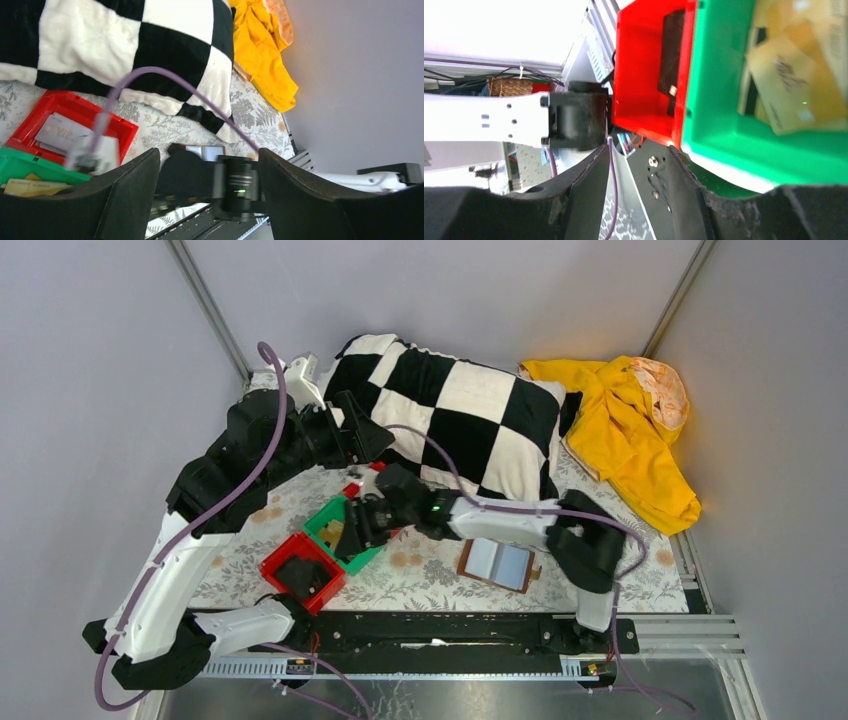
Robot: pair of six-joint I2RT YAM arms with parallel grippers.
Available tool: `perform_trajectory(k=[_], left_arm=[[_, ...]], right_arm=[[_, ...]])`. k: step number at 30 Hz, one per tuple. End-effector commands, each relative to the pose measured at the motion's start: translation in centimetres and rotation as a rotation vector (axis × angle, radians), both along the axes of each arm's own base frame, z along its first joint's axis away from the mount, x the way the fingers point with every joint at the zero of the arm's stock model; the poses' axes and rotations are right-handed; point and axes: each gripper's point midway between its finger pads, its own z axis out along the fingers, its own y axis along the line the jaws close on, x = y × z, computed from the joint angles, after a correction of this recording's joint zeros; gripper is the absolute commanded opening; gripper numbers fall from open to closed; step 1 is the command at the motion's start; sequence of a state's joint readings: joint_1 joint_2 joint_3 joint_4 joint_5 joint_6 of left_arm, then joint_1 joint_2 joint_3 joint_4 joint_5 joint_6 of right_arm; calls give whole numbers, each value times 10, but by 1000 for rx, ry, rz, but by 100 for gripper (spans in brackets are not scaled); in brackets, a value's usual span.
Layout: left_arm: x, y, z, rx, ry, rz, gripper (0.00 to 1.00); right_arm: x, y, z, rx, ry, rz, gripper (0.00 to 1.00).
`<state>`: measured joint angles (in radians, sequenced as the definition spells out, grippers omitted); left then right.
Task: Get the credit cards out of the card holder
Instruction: Reset both arms
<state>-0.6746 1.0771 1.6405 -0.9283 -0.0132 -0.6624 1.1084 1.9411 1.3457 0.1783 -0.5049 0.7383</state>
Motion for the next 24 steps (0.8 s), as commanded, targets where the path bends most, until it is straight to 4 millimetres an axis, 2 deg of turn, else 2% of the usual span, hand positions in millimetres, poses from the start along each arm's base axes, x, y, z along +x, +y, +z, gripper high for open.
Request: perform_trajectory(k=[1,4,6,11,14,18,21,24], left_arm=[[9,-5,31,-83,-110,7,76],[14,-10,25,-83,-108,-2,76],[16,-19,14,-71,-84,-33,77],[22,-47,-35,-31,45,-129,77],[20,-66,-70,-22,133,-208,77],[10,-85,-127,11,301,-296,77],[-7,-101,-171,64,400,-351,76],[-23,-114,-205,122,463,-391,76]], right_arm=[[34,-58,31,23,-111,-181,52],[40,-115,16,-49,-114,-312,52],[42,-156,2,-150,-161,-423,51],[48,-274,-35,-379,-155,-792,44],[49,-325,-54,-439,-84,-948,44],[42,-360,-70,-559,-68,-1036,47],[38,-369,-78,-623,-59,-1035,48],[38,-373,-82,-659,-58,-1038,51]])
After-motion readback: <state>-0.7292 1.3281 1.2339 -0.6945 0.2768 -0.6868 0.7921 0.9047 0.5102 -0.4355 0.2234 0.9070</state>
